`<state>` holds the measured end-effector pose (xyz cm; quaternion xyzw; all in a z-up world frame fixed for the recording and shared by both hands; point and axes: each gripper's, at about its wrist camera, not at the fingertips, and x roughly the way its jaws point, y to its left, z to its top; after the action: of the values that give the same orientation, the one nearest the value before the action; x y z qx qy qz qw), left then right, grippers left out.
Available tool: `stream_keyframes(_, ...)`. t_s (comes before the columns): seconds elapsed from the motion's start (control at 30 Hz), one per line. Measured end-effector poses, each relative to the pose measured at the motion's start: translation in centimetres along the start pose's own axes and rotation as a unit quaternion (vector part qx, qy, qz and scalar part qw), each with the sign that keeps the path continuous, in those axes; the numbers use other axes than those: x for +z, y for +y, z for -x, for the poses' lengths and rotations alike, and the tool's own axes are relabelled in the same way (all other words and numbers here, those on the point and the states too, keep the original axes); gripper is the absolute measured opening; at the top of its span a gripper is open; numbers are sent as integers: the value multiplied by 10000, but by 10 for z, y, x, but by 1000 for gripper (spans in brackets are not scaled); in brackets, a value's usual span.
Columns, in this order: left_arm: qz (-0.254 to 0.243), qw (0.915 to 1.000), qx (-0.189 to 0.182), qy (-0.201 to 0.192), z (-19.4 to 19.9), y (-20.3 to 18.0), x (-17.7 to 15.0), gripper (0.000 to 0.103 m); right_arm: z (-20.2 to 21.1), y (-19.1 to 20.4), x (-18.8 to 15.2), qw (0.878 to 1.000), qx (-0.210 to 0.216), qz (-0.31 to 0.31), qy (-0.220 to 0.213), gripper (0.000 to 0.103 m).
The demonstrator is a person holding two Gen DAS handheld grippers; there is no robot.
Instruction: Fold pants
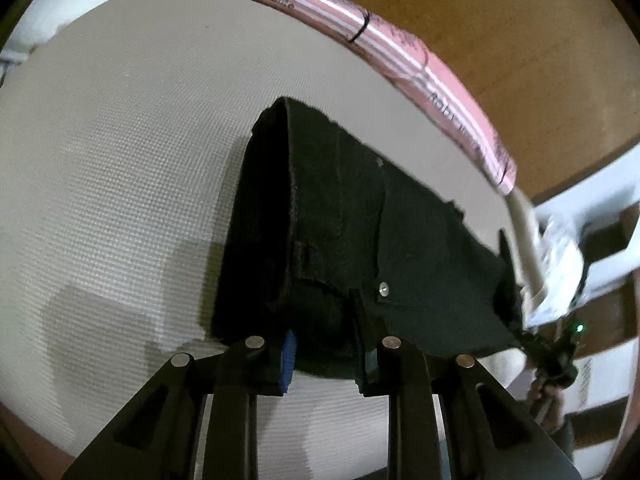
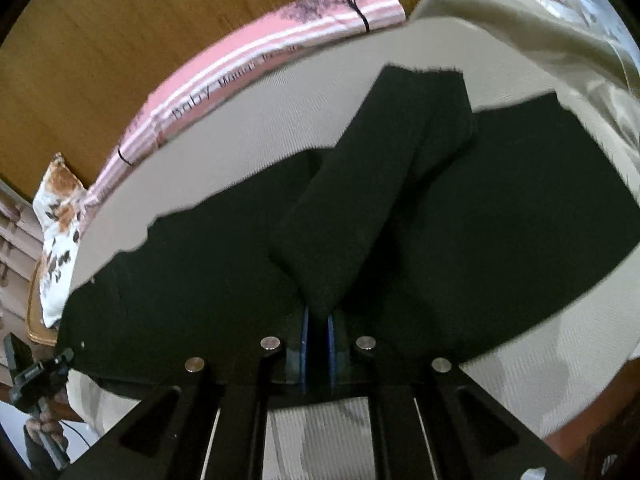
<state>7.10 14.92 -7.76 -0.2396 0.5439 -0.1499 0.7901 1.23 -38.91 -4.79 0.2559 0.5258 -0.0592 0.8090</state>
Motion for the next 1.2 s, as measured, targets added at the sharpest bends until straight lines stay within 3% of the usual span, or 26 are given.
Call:
stream_keyframes(0.2, -499, 9973, 531, -25, -6, -14, -7, 24, -21, -11, -11, 9994, -6, -198, 267, 9)
stream_keyframes(0.37, -292, 9978, 588, -6, -2, -12, -10, 27, -12, -23, -10, 9983, 81, -479, 335, 28)
stream_keyframes(0.47, -282, 9979, 576, 102, 4, -16, -13, 31, 3, -27, -11, 9983, 113, -400, 417, 29)
stream_keyframes(0.57, -722, 9951, 650, 179, 17, -30, -18, 33, 25, -31, -12, 9983, 86, -297, 503, 29)
stream_keyframes(0.67, -1278, 9896, 663, -3, 38, -48, -27, 33, 54, -35, -14, 9991, 15, -102, 411, 29)
stream_keyframes(0.8, -2280, 9715, 414, -501, 58, -93, -45, 33, 81, -46, -14, 9998, 86, -139, 128, 32)
stream_keyframes(0.9, -2843, 9561, 235, -666, 50, -131, -58, 33, 84, -57, -13, 9990, 196, -406, -29, 34)
stream_keyframes(1.0, -3318, 9414, 1, -601, 24, -173, -71, 33, 77, -59, -10, 9980, 303, -548, -32, 34)
stream_keyframes(1.13, -3987, 9158, -201, -433, -23, -226, -92, 33, 69, -58, -7, 9980, 352, -529, -6, 34)
stream_keyframes(1.2, -4163, 9081, -350, -288, -40, -248, -102, 33, 66, -59, -3, 9977, 408, -533, -26, 34)
